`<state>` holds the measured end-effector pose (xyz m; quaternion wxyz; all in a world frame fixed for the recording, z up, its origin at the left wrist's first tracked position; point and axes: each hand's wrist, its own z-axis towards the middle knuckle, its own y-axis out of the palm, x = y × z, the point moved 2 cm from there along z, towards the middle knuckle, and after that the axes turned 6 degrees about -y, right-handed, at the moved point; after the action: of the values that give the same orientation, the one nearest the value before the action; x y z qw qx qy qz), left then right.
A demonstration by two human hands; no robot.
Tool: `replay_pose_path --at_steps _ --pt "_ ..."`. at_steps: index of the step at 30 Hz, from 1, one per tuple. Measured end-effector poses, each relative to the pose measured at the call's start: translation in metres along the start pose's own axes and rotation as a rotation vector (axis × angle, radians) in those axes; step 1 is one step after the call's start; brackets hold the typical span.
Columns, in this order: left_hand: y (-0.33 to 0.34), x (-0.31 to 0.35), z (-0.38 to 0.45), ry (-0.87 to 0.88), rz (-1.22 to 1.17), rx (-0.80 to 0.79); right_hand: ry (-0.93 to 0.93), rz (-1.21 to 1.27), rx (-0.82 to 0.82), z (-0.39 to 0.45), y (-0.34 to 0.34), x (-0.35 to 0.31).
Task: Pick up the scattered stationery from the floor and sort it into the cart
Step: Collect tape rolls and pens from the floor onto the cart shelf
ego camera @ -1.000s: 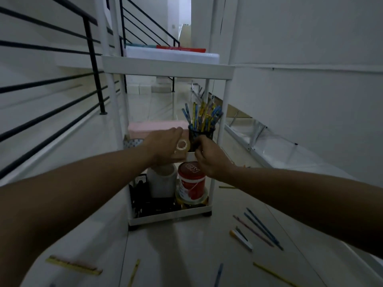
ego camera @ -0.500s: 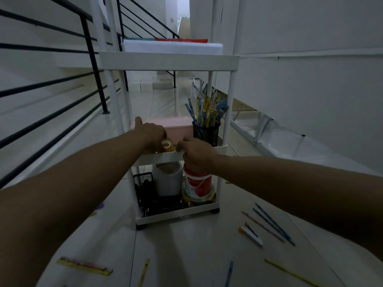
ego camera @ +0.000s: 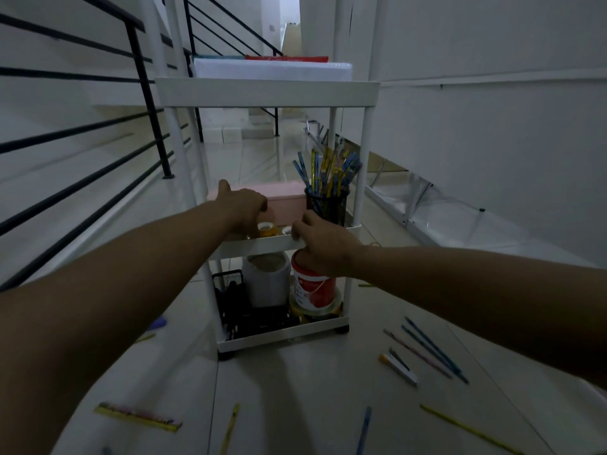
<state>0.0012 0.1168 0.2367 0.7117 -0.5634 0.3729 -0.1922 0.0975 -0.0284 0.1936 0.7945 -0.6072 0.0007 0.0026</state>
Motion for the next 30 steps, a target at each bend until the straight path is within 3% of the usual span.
replay_pose_path --at_steps 3,6,11,16,22,30 --pt "-0.012 0.009 -0.013 0.162 0.011 0.184 -0.026 -0.091 -0.092 -0.014 -0.005 0.006" --pt "-0.022 0.028 -0.029 0.438 0.196 0.355 -0.134 -0.359 -0.300 -0.028 -0.005 0.012" --pt "-0.019 0.072 -0.034 0.639 0.185 0.277 0.041 -0.441 -0.591 -0.052 0.006 0.039" --pt "-0.010 0.131 -0.029 0.826 0.233 0.274 0.225 -0.390 -0.742 -0.084 0.006 0.077" --pt "0.013 0.202 -0.006 0.837 0.157 0.223 0.319 -0.404 -0.776 -0.115 0.020 0.138" --pt "0.074 0.286 0.033 0.737 0.142 -0.075 0.366 -0.358 -0.753 -0.118 0.067 0.197"
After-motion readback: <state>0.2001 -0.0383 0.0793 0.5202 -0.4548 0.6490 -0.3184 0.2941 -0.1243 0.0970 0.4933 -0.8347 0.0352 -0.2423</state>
